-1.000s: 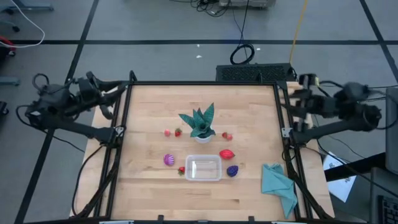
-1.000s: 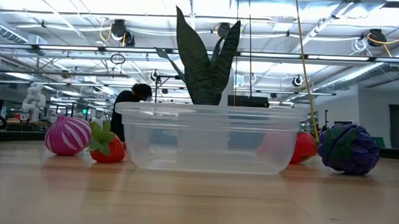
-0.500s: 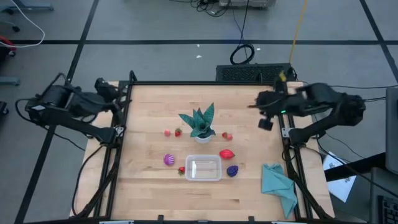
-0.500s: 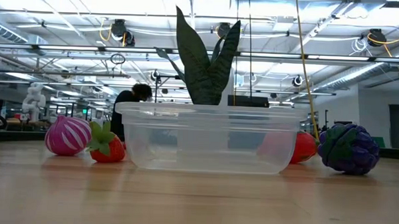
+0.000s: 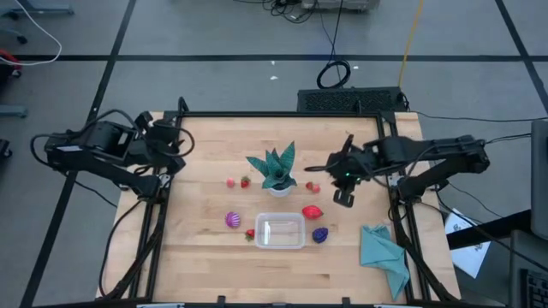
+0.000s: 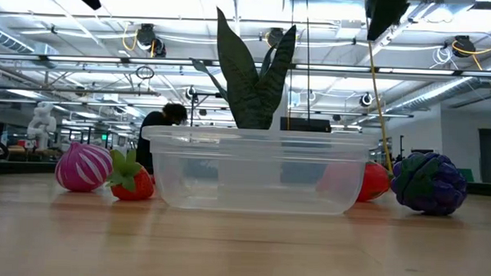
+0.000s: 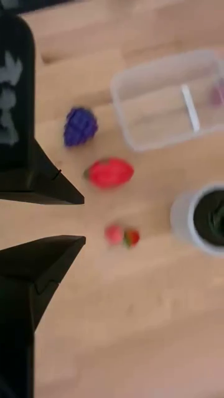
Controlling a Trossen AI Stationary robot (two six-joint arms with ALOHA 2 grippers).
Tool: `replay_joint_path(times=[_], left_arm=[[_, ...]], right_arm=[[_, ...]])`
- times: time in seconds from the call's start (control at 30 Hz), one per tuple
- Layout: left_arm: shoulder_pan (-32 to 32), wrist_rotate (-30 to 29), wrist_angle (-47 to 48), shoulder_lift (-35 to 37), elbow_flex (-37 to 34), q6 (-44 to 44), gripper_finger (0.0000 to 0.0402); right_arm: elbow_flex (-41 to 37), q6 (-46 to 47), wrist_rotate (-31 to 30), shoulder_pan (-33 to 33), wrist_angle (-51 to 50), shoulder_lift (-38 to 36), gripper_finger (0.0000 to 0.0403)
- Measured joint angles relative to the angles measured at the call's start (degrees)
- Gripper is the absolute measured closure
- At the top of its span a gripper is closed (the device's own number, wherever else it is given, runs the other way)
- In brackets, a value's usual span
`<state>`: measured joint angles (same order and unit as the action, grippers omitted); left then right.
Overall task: Pick and placing Produce into tupperware
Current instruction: Put the red dragon fruit into the transparent bin
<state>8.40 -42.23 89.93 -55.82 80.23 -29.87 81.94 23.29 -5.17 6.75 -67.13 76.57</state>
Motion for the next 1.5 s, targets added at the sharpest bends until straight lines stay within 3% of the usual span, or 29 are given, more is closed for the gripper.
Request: replay_joint_path(times=[0.17, 0.6, 1.0, 1.5], left_arm=[[0.00, -1.01, 0.02, 0.01, 0.00, 0.11, 0.0256], [0.00, -1.39, 0.00, 0.01, -0.02, 0.07, 0.0256], [0.00, -1.43, 0.00, 0.01, -0.02, -0.02, 0.0256], [0.00, -2.20, 0.00, 0.01, -0.02, 0.92, 0.0256]], right_arm=[[-6.91, 1.62, 4.24, 0.05, 9.31, -0.06, 0.0321], [-18.83, 5.61, 10.44, 0.08, 18.18, -0.04, 0.0290], [-23.97, 5.86, 12.99, 0.03, 26.69, -0.06, 0.0245], [-24.79, 7.54, 14.45, 0.03, 31.91, 2.76, 0.0210]])
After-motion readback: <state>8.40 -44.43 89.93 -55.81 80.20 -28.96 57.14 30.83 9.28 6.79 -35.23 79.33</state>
